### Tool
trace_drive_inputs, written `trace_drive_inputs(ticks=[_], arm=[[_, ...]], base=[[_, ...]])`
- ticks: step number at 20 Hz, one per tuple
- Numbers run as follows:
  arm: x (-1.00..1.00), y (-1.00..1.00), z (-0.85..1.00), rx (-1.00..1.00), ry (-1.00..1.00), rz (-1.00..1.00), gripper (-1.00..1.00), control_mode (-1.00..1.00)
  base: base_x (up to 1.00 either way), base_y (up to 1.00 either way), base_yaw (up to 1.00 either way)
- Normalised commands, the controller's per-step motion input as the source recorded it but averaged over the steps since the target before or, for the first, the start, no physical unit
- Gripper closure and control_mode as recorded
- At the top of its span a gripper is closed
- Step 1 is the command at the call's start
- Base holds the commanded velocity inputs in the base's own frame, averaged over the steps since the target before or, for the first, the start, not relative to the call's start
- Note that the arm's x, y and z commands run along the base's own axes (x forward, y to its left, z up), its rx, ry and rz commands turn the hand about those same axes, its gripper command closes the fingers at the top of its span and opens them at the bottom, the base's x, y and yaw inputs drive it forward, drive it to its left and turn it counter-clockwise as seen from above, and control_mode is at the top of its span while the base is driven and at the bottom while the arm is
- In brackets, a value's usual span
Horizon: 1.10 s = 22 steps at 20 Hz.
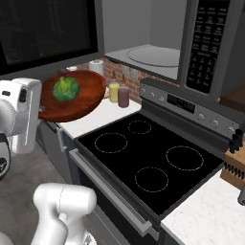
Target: Pick the broccoli from the sink and place it in the bowl. Then pick the bowl and place it in the microwave. Then close the microwave door and press the start button.
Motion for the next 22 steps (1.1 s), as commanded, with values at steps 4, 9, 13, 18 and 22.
trace_drive_inputs(ticks=[4, 9, 13, 18, 22], arm=[[0.27, -0.30, 0.59, 0.07, 0.00, -0.06, 1.00, -1.00], [0.29, -0.28, 0.55, 0.07, 0.03, 0.00, 1.00, -1.00], [0.42, -0.27, 0.34, 0.03, -0.01, 0.00, 1.00, -1.00], [0.61, -0.30, 0.19, 0.02, -0.01, 0.00, 1.00, -1.00], [0.81, -0.07, 0.13, 0.01, -0.03, -0.04, 1.00, -1.00]], base=[[0.00, 0.00, 0.00], [0.00, 0.00, 0.00], [0.00, 0.00, 0.00], [0.00, 0.00, 0.00], [0.00, 0.00, 0.00]])
